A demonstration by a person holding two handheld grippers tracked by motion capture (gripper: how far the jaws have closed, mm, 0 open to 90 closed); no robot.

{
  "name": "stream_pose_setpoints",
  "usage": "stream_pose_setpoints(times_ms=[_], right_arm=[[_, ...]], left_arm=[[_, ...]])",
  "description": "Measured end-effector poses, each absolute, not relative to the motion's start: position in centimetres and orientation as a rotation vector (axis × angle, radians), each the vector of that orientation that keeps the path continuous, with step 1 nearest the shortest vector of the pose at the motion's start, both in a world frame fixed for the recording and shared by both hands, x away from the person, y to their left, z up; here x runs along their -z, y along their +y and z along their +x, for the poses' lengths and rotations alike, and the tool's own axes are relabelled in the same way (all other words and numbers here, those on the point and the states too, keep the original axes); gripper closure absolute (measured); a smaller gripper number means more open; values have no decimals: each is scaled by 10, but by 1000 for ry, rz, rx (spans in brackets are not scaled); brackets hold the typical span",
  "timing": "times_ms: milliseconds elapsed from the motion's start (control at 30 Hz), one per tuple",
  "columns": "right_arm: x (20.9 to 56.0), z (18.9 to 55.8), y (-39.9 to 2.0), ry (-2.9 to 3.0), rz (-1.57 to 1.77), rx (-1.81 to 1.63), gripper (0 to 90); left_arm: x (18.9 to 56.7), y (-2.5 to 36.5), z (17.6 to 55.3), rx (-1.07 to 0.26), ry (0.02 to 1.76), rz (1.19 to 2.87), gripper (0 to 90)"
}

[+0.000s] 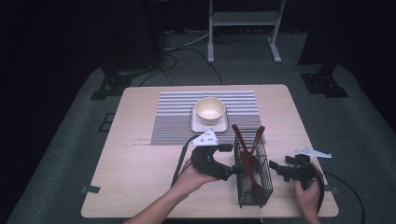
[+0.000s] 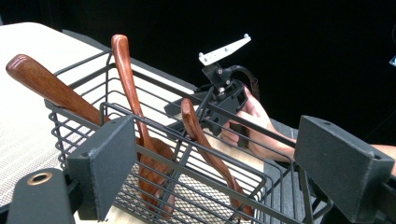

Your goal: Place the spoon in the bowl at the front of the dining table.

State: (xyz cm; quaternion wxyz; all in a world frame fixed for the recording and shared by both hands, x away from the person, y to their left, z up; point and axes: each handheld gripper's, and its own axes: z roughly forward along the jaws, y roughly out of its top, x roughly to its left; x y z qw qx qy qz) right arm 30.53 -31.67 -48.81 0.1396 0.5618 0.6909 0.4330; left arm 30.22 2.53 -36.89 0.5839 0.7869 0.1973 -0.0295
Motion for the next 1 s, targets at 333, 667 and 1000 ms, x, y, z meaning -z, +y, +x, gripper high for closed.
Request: stream_pose_setpoints(times_ms=[333,667,1000], right_arm=[[488,306,-317,1998,1624,-1255,141],[488,306,-316,2000,1622,-1257,141],[488,306,-316,2001,1621,-1258,141]], left_arm=[[367,20,306,55,470,1841,166],[366,14,309,36,459,1868,260],[364,14,310,3,441,1873,446]])
